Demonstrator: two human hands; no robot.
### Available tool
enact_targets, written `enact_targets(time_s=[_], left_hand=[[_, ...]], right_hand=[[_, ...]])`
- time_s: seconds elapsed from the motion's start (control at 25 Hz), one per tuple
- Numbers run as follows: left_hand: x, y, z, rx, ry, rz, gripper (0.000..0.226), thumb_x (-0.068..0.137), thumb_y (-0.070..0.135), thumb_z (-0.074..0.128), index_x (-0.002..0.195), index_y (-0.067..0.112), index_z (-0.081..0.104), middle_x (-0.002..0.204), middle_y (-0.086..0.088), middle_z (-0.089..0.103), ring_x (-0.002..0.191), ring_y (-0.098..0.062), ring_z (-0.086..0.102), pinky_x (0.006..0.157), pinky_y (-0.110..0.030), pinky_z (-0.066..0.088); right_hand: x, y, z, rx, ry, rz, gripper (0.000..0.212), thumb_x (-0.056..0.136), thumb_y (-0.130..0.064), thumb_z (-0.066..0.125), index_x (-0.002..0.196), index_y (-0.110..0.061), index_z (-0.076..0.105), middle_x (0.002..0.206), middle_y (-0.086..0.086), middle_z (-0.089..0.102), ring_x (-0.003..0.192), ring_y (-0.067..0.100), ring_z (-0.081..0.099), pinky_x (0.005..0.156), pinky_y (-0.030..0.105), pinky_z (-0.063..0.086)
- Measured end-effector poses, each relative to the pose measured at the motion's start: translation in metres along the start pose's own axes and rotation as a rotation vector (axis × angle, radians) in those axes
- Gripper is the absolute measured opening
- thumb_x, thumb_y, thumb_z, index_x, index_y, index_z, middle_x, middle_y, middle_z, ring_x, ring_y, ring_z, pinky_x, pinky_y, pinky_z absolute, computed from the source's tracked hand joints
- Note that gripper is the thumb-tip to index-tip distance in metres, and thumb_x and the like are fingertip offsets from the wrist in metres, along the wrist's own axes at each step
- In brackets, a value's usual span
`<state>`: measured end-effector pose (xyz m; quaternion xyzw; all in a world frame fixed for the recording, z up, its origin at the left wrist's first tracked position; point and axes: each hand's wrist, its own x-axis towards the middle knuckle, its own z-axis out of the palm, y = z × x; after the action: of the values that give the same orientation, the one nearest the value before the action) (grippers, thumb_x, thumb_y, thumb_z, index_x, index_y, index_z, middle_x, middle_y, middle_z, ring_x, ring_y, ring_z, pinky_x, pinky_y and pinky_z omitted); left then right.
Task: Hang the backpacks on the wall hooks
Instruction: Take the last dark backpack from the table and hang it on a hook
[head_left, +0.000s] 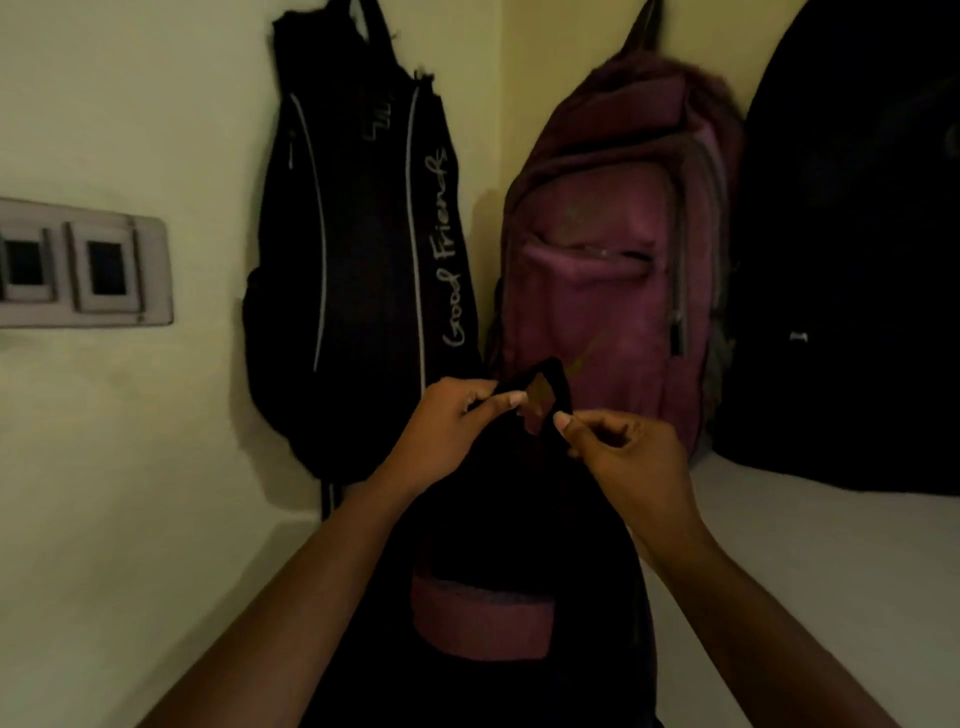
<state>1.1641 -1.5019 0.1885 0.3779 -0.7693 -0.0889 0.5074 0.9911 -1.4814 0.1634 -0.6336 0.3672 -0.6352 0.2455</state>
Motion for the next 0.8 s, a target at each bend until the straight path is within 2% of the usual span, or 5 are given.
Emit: enact_targets(time_s=[0.12, 0.28, 0.4, 0.52, 0.8], left_hand=[[0.043, 0.005, 0.002, -0.082, -0.040, 0.035, 0.041, 0.088, 0.023, 0.056, 0.059, -0.005, 0.057, 0.053, -0.010, 0.042, 0.048, -0.008, 0.041, 0.049, -0.022, 0.031], [0.099, 0.013, 0.011, -0.221, -0.068, 0.117, 0.028, 0.089, 0.028, 0.056, 0.068, 0.026, 0.074, 0.065, 0.009, 0.072, 0.072, -0.007, 0.065, 0.072, -0.026, 0.049], [0.154, 0.037, 0.016, -0.290, -0.020, 0.157, 0.030, 0.085, 0.039, 0.057, 0.070, 0.020, 0.074, 0.072, -0.008, 0.074, 0.069, -0.012, 0.064, 0.069, -0.030, 0.047], [0.194, 0.068, 0.018, -0.397, -0.099, 0.181, 0.015, 0.086, 0.021, 0.061, 0.083, 0.011, 0.072, 0.060, 0.012, 0.069, 0.059, 0.006, 0.059, 0.058, -0.015, 0.046], [0.256, 0.100, 0.058, -0.372, 0.152, 0.315, 0.015, 0.081, 0.024, 0.066, 0.073, 0.014, 0.072, 0.065, 0.003, 0.067, 0.058, -0.002, 0.063, 0.054, -0.016, 0.047]], right_hand=[[0.030, -0.010, 0.000, 0.001, 0.117, 0.044, 0.011, 0.081, -0.030, 0.069, 0.071, -0.030, 0.073, 0.065, -0.009, 0.068, 0.073, 0.011, 0.066, 0.075, 0.029, 0.054], [0.073, -0.037, -0.011, 0.067, 0.192, 0.128, 0.018, 0.084, -0.025, 0.066, 0.068, -0.021, 0.070, 0.069, -0.002, 0.064, 0.082, 0.020, 0.064, 0.084, 0.036, 0.054], [0.117, -0.067, -0.032, -0.063, 0.291, 0.029, 0.017, 0.086, -0.029, 0.064, 0.071, -0.023, 0.070, 0.082, 0.003, 0.071, 0.089, 0.022, 0.068, 0.086, 0.040, 0.057], [0.157, -0.095, -0.062, -0.226, 0.388, -0.033, 0.017, 0.088, -0.031, 0.061, 0.085, -0.017, 0.070, 0.094, 0.008, 0.071, 0.093, 0.025, 0.067, 0.087, 0.041, 0.056], [0.209, -0.126, -0.123, -0.570, 0.389, -0.206, 0.016, 0.092, -0.029, 0.055, 0.090, -0.016, 0.064, 0.087, 0.002, 0.064, 0.076, 0.014, 0.057, 0.061, 0.023, 0.045]])
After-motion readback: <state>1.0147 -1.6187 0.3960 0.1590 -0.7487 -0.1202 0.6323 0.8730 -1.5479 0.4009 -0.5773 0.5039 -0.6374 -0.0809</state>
